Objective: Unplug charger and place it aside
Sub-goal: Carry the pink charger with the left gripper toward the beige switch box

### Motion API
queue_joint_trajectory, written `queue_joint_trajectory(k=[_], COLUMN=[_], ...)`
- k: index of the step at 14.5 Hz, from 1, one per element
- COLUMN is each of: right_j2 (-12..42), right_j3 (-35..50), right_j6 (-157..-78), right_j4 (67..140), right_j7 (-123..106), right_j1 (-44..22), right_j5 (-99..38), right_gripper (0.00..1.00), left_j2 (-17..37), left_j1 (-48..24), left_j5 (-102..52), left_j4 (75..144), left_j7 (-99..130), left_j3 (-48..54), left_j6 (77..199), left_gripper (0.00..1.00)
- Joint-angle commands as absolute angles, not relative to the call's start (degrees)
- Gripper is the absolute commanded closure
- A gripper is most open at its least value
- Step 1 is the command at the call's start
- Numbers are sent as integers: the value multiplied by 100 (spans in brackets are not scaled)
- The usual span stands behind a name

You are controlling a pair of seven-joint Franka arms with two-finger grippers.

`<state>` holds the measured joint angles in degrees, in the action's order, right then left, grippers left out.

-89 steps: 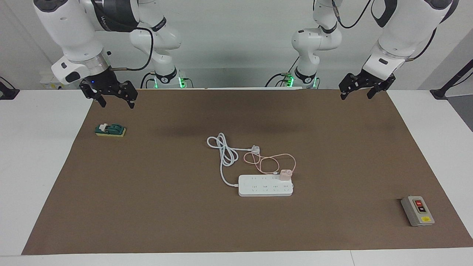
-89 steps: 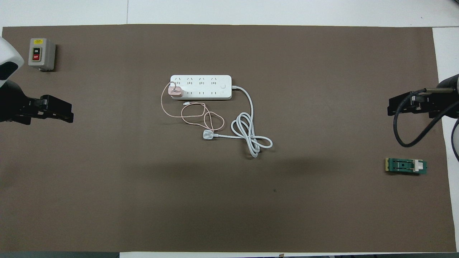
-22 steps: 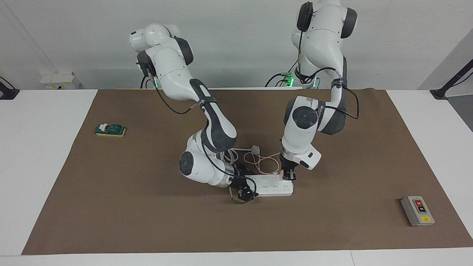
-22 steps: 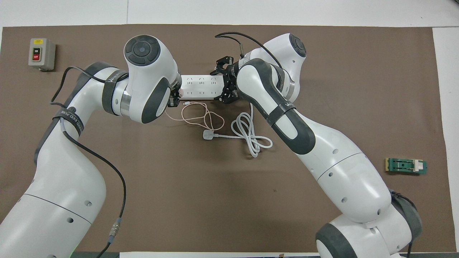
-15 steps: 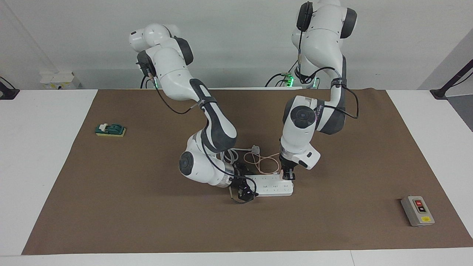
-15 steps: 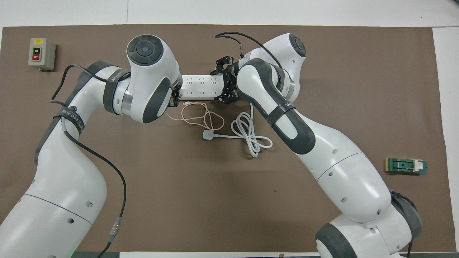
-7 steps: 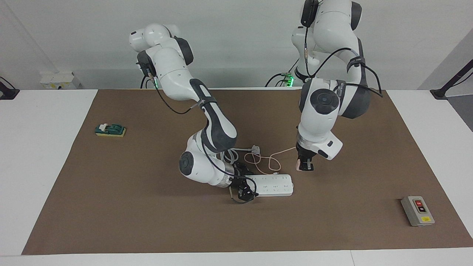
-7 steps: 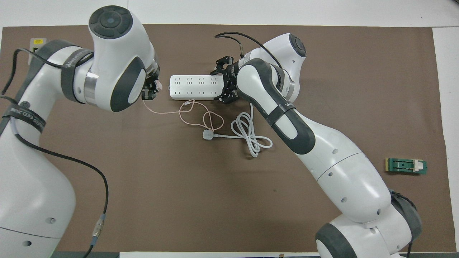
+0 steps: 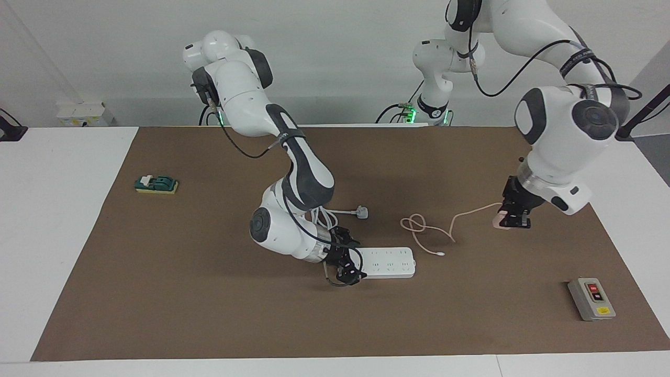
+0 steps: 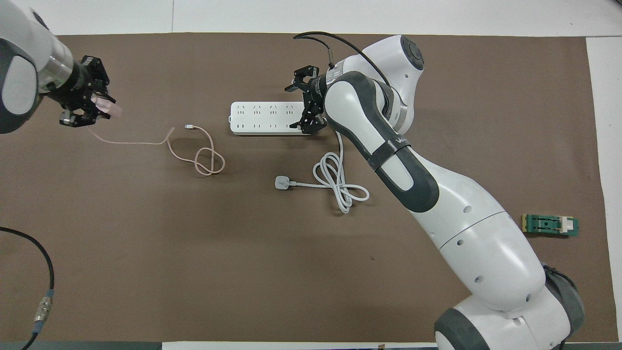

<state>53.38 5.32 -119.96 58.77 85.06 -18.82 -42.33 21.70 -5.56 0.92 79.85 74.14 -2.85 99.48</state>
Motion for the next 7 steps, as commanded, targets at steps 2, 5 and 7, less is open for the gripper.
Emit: queue_joint_trajectory(k=[2, 5, 7], right_j2=[4283, 3649, 3254], right_j3=[527, 378, 378], right_j6=[-11358, -10523, -10145], right_j4=[6652, 6715, 6732], right_j7=[8508, 8420, 8394], right_j1=[-1434, -1030, -818], right_j5=[-4272, -3983, -3597], right_gripper=[0, 0, 0], left_j2=[2030, 1733, 1556], left_j1=[130, 123, 44], left_j5=[9, 9, 9], left_j4=[8288, 9050, 9534], left_j7=[5901, 5757, 5757], left_j3=[-220, -194, -176], left_j6=[10072, 10703, 11072], left_gripper=[100, 100, 100])
